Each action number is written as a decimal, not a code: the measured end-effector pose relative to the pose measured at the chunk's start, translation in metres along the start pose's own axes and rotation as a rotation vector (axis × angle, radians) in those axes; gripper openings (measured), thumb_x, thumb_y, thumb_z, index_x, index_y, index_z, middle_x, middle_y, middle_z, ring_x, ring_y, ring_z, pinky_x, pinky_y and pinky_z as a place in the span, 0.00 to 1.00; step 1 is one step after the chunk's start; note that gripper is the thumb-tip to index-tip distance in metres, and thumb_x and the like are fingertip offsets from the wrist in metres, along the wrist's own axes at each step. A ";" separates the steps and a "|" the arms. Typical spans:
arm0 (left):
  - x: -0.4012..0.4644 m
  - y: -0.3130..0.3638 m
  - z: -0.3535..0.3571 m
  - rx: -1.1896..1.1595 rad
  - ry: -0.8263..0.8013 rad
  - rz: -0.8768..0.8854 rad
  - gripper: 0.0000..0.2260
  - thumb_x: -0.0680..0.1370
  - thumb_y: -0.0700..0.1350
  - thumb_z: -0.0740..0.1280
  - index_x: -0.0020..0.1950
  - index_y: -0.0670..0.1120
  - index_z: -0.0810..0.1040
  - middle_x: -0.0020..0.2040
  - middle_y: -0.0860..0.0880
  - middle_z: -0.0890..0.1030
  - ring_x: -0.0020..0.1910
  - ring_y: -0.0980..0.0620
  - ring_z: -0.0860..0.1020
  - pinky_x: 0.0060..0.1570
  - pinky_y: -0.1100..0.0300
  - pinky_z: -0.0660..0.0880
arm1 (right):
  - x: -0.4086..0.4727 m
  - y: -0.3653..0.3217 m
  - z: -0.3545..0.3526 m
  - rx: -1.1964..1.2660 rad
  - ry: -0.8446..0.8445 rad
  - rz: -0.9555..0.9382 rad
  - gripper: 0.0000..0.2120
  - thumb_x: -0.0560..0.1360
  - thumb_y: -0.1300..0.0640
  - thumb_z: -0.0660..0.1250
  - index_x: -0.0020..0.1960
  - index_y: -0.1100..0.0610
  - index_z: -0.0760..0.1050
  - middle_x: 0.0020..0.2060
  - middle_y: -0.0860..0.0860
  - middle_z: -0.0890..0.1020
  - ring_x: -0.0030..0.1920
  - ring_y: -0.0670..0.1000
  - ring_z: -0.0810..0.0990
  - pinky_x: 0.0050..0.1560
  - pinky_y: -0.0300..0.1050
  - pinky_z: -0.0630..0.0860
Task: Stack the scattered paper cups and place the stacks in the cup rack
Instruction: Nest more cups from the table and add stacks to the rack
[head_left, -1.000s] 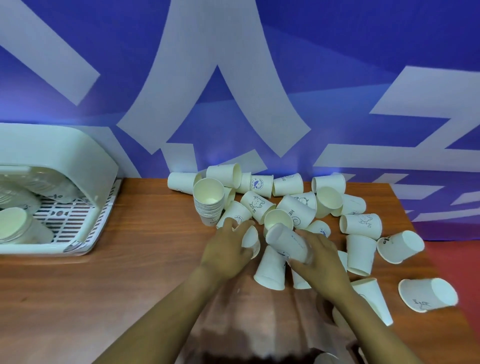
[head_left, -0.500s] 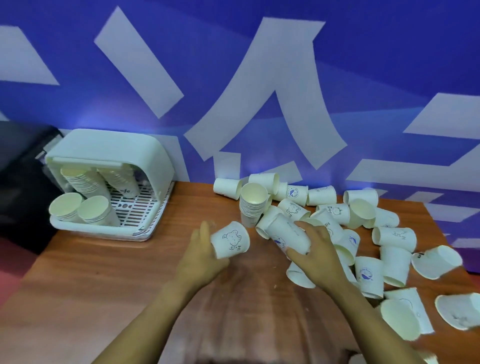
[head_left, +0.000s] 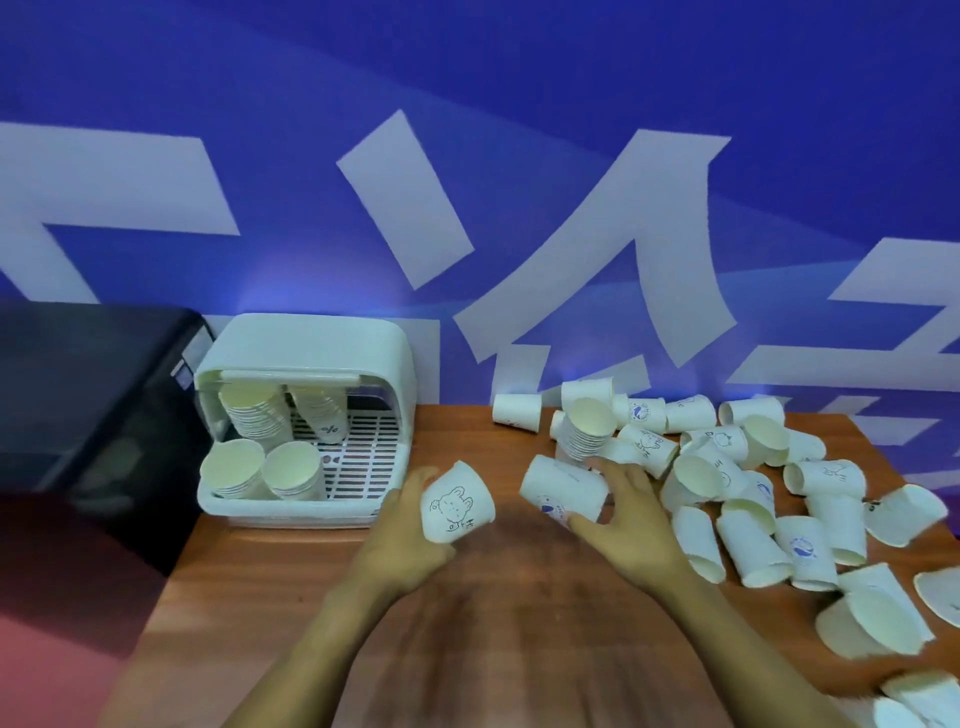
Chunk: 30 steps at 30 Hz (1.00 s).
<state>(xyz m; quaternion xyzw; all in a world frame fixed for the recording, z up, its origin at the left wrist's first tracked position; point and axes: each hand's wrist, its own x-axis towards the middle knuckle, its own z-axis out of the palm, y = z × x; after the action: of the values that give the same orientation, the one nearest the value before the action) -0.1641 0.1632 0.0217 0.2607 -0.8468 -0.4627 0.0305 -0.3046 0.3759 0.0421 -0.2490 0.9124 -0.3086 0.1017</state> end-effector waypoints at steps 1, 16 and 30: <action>-0.003 -0.008 -0.015 -0.020 0.000 -0.001 0.35 0.60 0.43 0.72 0.65 0.55 0.66 0.55 0.51 0.73 0.52 0.52 0.74 0.41 0.66 0.68 | -0.001 -0.016 0.010 0.003 -0.011 -0.013 0.32 0.69 0.50 0.72 0.70 0.51 0.64 0.61 0.49 0.68 0.56 0.47 0.71 0.53 0.35 0.66; -0.015 -0.108 -0.165 0.195 0.191 -0.085 0.32 0.65 0.67 0.69 0.66 0.62 0.67 0.59 0.56 0.71 0.60 0.48 0.68 0.58 0.52 0.66 | 0.004 -0.169 0.136 0.098 0.001 -0.067 0.32 0.65 0.52 0.76 0.64 0.51 0.66 0.57 0.47 0.69 0.59 0.48 0.70 0.59 0.43 0.71; 0.017 -0.126 -0.207 -0.268 0.343 -0.002 0.33 0.59 0.52 0.71 0.62 0.60 0.63 0.56 0.55 0.75 0.55 0.54 0.75 0.48 0.61 0.71 | 0.052 -0.226 0.184 0.074 -0.111 -0.191 0.35 0.70 0.50 0.72 0.72 0.49 0.60 0.66 0.45 0.65 0.66 0.44 0.66 0.64 0.34 0.63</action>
<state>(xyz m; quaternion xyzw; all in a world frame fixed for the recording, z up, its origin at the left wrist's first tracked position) -0.0662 -0.0589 0.0358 0.3301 -0.7597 -0.5202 0.2079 -0.1978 0.0997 0.0340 -0.3474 0.8654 -0.3362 0.1315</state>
